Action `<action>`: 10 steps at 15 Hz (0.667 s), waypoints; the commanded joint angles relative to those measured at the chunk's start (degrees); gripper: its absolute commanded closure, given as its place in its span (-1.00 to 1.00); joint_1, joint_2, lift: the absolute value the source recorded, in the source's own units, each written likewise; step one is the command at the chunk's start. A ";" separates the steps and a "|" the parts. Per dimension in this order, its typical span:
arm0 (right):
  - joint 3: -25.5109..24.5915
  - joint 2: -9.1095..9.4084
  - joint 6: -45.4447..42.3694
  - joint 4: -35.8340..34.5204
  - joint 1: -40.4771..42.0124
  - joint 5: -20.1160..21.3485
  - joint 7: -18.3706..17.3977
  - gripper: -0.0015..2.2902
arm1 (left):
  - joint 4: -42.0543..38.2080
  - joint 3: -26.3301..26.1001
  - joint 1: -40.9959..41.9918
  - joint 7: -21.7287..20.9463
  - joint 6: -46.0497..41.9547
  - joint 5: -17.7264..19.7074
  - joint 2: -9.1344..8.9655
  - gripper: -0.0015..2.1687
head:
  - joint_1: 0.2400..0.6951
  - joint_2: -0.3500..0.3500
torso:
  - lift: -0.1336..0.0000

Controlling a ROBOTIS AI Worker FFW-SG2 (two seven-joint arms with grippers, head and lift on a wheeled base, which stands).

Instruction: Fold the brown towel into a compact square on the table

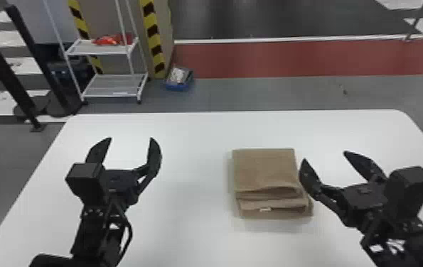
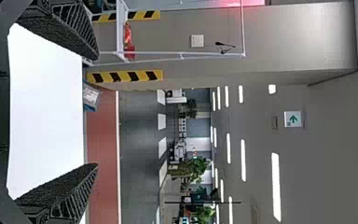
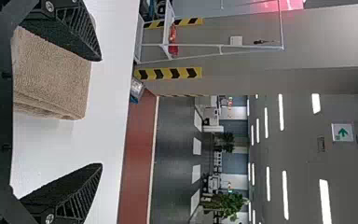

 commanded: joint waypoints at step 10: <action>0.10 -0.09 -0.53 -0.90 0.00 -1.05 0.00 -0.93 | -0.70 -0.84 0.00 -0.60 0.00 -0.09 0.00 -0.94 | 1.00 0.21 | -0.70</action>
